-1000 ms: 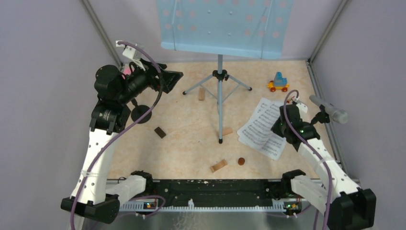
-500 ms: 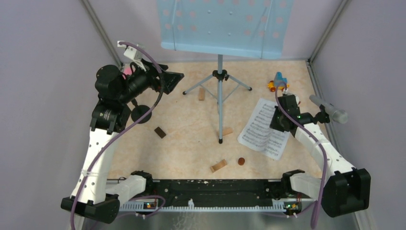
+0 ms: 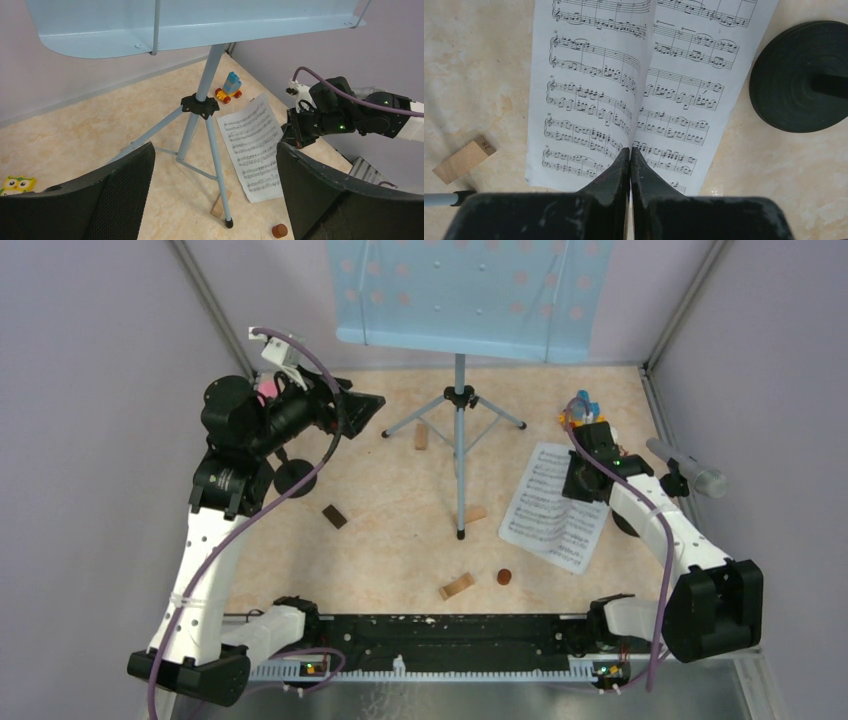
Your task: Pack up the instrument practice props
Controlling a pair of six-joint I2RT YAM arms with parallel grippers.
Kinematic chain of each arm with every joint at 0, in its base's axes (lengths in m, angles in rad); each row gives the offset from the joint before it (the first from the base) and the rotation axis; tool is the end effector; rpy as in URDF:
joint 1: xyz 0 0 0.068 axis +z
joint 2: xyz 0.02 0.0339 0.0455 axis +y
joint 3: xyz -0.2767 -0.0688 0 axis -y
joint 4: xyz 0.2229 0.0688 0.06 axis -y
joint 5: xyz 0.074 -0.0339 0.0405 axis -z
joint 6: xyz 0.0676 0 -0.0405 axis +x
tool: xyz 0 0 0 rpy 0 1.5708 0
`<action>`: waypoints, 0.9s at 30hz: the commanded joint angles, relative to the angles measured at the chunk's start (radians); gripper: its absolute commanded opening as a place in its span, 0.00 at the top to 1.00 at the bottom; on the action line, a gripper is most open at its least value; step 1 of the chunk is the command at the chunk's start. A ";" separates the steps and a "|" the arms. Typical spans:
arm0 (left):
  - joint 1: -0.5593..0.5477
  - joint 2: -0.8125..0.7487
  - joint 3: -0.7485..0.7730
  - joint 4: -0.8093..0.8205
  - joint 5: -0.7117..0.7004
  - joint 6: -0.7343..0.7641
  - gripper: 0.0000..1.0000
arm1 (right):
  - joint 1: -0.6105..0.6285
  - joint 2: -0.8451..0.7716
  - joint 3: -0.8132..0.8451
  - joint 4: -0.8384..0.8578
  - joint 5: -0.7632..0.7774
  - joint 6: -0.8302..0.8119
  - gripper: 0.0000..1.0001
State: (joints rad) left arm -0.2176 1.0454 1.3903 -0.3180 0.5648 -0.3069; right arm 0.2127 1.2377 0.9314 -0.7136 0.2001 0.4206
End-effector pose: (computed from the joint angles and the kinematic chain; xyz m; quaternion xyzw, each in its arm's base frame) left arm 0.1892 -0.0789 0.4882 0.1696 0.6781 -0.3661 0.6142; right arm 0.2311 0.0362 0.2455 0.1264 0.9495 -0.0071 0.2871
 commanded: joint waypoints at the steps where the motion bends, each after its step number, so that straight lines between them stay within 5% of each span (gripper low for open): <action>1: -0.002 -0.012 -0.008 0.022 0.016 0.015 0.05 | -0.014 -0.014 0.030 -0.021 0.064 -0.007 0.99; 5: -0.002 -0.017 -0.015 0.026 0.020 0.014 0.01 | -0.024 -0.035 0.019 -0.028 0.083 0.006 0.91; 8: -0.002 -0.021 -0.020 0.025 0.024 0.012 0.01 | -0.033 -0.043 0.026 -0.046 0.120 0.028 0.52; 12: -0.002 -0.029 -0.020 0.011 0.021 0.012 0.01 | -0.045 -0.051 0.098 -0.101 0.227 0.050 0.31; 19: -0.002 -0.073 -0.054 -0.047 -0.007 0.011 0.01 | -0.046 -0.185 0.335 -0.144 0.377 0.048 0.27; 27: -0.002 -0.149 -0.186 -0.078 -0.031 -0.007 0.01 | -0.045 -0.492 0.183 0.167 -0.224 -0.072 0.28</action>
State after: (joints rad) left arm -0.2176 0.9329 1.2625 -0.3824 0.5514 -0.3046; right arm 0.1738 0.8368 1.1877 -0.6907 0.3241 0.4133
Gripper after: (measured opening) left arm 0.987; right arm 0.715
